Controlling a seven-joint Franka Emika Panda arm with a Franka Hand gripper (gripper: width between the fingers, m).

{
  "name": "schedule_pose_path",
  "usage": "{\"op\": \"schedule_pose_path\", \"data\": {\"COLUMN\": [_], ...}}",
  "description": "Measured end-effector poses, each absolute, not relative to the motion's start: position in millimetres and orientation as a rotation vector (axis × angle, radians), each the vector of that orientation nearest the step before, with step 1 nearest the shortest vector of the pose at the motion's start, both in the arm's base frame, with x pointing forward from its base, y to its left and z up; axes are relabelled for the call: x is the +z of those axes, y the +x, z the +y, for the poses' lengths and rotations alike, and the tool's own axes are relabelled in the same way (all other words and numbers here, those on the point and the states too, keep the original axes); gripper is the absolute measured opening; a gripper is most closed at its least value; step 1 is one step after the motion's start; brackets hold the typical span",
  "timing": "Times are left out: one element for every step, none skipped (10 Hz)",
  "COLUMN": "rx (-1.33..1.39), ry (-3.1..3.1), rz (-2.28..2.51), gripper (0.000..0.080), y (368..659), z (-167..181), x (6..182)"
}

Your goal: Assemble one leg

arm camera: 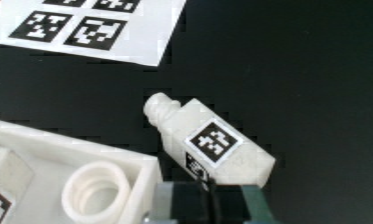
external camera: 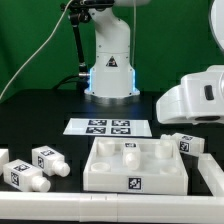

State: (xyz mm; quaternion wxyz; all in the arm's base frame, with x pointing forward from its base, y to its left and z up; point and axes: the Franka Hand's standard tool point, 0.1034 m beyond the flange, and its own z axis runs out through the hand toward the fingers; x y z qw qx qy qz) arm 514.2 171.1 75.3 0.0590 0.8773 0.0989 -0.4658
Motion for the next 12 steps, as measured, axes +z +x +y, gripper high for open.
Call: {"op": "schedule_pose_path", "data": {"rx": [-1.41, -1.403, -1.415, -1.43, -1.453, -1.465, -1.461, -1.461, -1.461, -1.458, -1.412, -1.39], "ry": [2.648, 2.6, 2.569, 2.55, 2.52, 2.497, 2.503, 2.503, 2.503, 2.502, 2.506, 2.512], "rz": [0.322, 0.447, 0.579, 0.663, 0.766, 0.819, 0.809, 0.808, 0.809, 0.82, 0.917, 0.983], "gripper": [0.0201, 0.0201, 0.0456, 0.059, 0.059, 0.0636, 0.0646, 0.0646, 0.0649, 0.0649, 0.0649, 0.0649], "y": [513, 508, 502, 498, 495, 492, 493, 493, 493, 493, 494, 488], "z": [171, 176, 184, 190, 190, 192, 191, 191, 191, 191, 191, 192], "x": [73.6, 65.6, 60.7, 58.7, 54.9, 49.9, 50.7, 50.4, 49.9, 48.1, 37.3, 29.4]}}
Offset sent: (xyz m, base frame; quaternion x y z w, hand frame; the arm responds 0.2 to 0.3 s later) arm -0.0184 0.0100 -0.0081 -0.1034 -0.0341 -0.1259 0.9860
